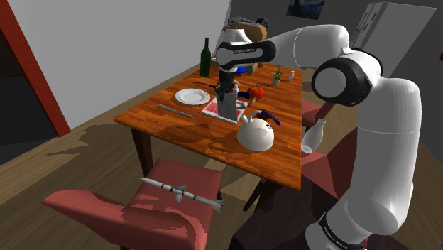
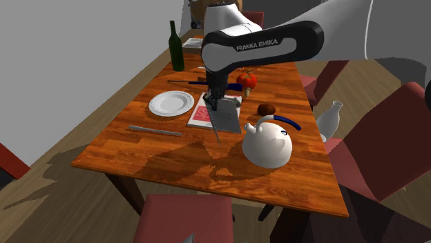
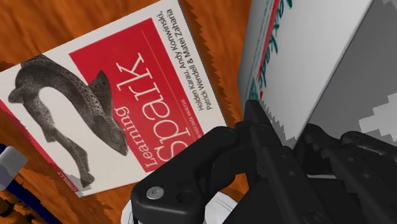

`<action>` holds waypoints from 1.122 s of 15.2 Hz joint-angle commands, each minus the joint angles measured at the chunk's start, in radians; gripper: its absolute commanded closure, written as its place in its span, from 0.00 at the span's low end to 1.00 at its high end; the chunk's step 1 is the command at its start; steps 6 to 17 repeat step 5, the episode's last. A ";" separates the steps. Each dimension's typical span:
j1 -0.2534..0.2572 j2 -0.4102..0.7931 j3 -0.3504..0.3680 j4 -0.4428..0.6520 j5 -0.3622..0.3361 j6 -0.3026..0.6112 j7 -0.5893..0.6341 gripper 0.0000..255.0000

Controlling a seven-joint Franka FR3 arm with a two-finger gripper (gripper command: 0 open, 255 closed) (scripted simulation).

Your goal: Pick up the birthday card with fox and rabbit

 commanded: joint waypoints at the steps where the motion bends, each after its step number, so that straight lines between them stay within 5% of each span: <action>1: 0.002 -0.007 0.000 0.016 -0.001 -0.023 0.002 1.00; 17: 0.001 -0.011 0.000 0.039 -0.001 -0.050 0.002 1.00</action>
